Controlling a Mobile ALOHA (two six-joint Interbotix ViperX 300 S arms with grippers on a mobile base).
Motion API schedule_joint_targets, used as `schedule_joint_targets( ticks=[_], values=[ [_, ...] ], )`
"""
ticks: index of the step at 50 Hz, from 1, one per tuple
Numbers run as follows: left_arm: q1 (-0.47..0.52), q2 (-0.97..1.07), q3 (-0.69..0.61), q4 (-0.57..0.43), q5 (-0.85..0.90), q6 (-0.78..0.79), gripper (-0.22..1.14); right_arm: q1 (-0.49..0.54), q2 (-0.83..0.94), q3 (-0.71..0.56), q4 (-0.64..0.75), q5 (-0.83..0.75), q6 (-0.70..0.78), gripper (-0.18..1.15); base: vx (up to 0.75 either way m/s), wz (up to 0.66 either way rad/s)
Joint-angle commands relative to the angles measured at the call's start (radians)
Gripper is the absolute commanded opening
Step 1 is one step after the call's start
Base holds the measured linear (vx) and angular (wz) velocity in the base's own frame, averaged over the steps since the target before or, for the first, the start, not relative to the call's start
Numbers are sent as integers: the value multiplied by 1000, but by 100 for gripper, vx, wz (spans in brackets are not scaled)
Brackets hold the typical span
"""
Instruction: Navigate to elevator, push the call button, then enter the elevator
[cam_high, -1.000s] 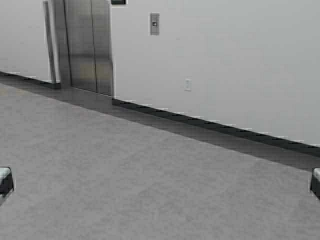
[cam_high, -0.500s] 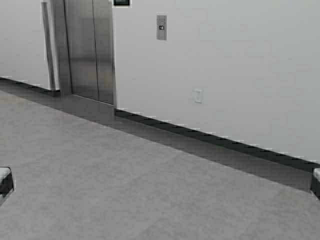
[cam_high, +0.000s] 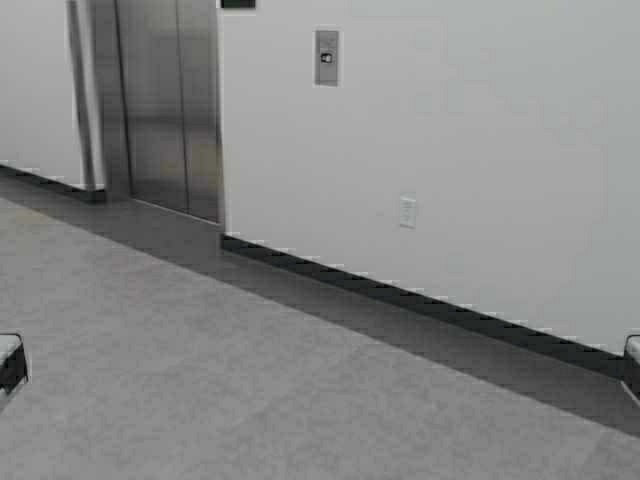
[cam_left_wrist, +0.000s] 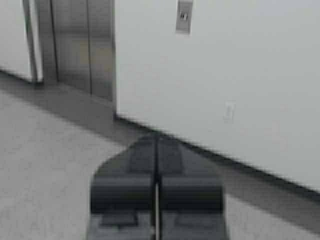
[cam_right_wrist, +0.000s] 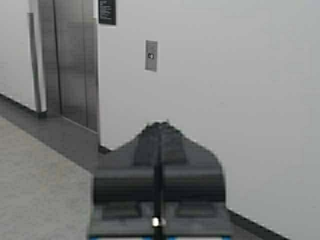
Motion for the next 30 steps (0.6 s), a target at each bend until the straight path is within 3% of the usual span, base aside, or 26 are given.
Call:
schedule_joint_targets(
  ticks=[1, 14, 30],
  values=[
    [0, -5, -14, 3, -6, 0, 3, -2, 12, -20, -3, -8, -2, 4, 68, -9],
    [-2, 2, -8, 2, -6, -2, 3, -2, 26, -26, -2, -14, 5, 4, 67, -11],
    [0, 21, -15, 2, -6, -6, 3, 0, 18, -18, -3, -20, 3, 4, 65, 10]
  ],
)
